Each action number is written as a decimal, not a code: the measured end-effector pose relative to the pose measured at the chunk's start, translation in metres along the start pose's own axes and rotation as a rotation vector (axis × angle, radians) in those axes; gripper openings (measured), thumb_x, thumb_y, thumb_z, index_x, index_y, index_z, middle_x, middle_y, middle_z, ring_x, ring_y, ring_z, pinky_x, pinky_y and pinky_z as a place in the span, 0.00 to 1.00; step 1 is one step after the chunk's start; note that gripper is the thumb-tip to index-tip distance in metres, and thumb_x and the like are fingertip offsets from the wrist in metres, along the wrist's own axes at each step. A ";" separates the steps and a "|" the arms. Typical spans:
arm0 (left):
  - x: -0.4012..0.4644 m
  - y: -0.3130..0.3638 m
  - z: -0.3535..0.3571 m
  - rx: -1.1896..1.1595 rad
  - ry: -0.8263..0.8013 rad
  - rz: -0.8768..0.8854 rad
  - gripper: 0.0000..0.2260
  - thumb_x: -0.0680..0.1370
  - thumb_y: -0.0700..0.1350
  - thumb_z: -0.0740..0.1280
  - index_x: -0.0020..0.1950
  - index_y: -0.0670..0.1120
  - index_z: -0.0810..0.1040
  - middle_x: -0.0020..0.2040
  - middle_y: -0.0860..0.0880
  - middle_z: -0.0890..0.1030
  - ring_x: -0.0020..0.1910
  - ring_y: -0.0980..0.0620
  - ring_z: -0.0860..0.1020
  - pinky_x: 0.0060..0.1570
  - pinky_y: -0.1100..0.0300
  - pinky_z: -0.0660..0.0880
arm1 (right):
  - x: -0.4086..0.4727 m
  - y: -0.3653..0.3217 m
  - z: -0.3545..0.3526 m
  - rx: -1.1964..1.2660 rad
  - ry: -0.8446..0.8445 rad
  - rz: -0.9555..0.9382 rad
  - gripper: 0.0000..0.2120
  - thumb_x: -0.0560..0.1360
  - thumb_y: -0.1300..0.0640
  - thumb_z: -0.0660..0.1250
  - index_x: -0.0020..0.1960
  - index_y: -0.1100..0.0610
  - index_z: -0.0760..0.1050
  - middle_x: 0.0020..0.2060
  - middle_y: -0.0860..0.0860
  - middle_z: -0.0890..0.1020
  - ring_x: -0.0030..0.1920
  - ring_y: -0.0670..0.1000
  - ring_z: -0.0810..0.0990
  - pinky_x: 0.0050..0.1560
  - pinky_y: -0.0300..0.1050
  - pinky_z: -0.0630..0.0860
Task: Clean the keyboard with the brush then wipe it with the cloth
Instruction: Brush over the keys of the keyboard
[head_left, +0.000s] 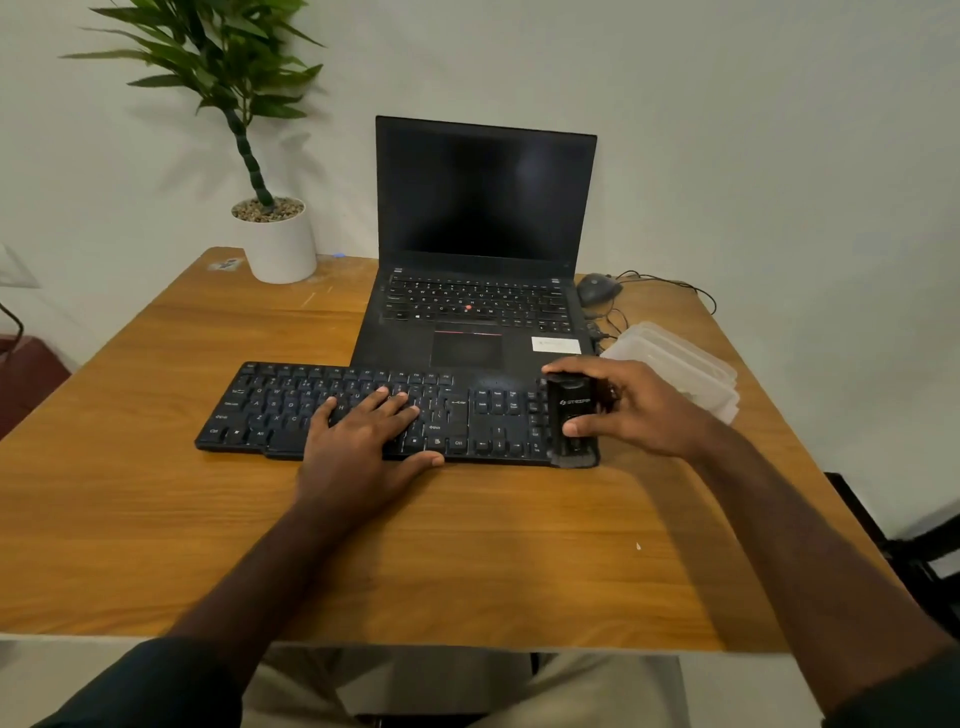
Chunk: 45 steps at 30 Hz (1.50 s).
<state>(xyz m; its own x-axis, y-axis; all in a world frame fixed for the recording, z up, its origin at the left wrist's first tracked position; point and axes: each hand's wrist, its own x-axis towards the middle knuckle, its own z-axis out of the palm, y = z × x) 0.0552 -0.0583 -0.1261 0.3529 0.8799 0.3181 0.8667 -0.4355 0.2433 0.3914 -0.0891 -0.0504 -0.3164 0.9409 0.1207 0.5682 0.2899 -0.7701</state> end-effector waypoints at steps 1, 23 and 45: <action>0.000 0.000 0.000 -0.002 0.003 0.000 0.39 0.69 0.78 0.50 0.71 0.56 0.74 0.74 0.55 0.71 0.76 0.56 0.63 0.76 0.40 0.53 | -0.003 0.001 -0.008 -0.004 0.009 0.025 0.30 0.71 0.60 0.78 0.71 0.50 0.75 0.63 0.48 0.81 0.63 0.47 0.79 0.61 0.49 0.80; 0.000 -0.001 0.000 -0.001 0.023 0.012 0.39 0.70 0.77 0.50 0.70 0.56 0.74 0.73 0.54 0.72 0.75 0.55 0.64 0.75 0.41 0.53 | -0.013 -0.003 0.002 0.106 0.205 -0.023 0.29 0.71 0.63 0.77 0.70 0.52 0.75 0.61 0.45 0.81 0.64 0.45 0.78 0.61 0.44 0.78; 0.000 0.000 0.001 0.000 0.013 0.007 0.39 0.70 0.77 0.50 0.71 0.56 0.74 0.74 0.54 0.71 0.76 0.55 0.64 0.76 0.40 0.52 | -0.036 0.000 0.042 0.036 0.585 0.130 0.29 0.74 0.60 0.75 0.72 0.47 0.71 0.62 0.49 0.78 0.61 0.44 0.78 0.49 0.29 0.78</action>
<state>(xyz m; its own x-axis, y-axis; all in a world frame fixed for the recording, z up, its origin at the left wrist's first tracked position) 0.0558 -0.0580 -0.1269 0.3548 0.8743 0.3313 0.8642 -0.4419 0.2407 0.3714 -0.1306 -0.0813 0.2303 0.9115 0.3409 0.5450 0.1695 -0.8211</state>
